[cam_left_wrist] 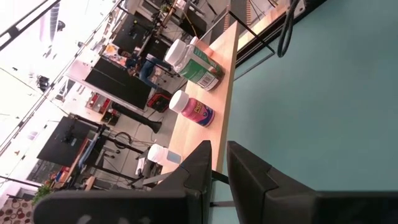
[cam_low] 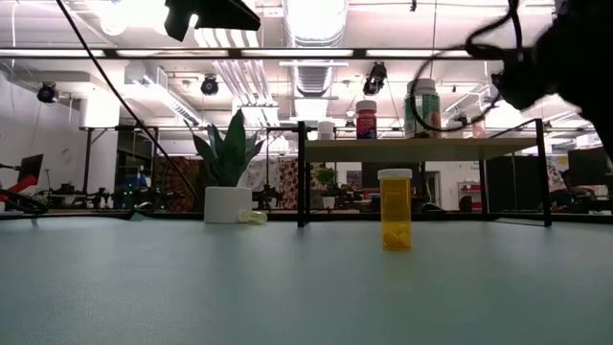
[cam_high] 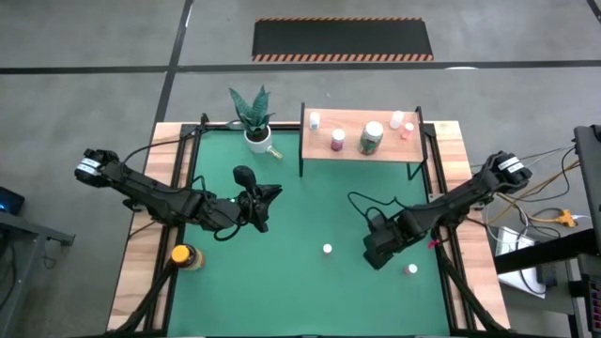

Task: Pick and place medicine bottles onto shelf by color
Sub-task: Put the bottom light yellow pill bottle on the shelf

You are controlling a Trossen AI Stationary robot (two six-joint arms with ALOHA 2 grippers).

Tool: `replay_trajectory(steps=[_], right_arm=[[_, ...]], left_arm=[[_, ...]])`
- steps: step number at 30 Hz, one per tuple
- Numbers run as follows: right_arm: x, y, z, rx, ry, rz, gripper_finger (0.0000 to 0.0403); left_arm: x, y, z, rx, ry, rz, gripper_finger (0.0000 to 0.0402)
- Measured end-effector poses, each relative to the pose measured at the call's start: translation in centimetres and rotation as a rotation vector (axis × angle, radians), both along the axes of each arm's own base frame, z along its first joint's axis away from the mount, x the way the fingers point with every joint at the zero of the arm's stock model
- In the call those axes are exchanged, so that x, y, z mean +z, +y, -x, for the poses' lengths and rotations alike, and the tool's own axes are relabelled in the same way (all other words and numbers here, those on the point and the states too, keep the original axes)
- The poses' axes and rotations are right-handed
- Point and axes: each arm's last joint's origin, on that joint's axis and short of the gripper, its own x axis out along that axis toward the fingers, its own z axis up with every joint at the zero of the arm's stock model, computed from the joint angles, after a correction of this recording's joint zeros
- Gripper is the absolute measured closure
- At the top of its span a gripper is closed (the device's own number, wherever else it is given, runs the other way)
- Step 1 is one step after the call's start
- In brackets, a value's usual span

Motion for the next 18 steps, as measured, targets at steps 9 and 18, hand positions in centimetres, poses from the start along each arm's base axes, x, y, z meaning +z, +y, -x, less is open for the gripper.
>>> replay_trajectory(steps=[9,18], right_arm=[[5.4,1.1,-2.6,0.118,-0.206,-0.034,0.0288],[14.5,-0.5,-3.8,0.279,-0.424,0.187,0.0289]], left_arm=[[0.0,0.0,0.0,0.000,0.000,0.000,0.0369],[0.0,0.0,0.0,0.000,-0.001,0.001,0.0369]])
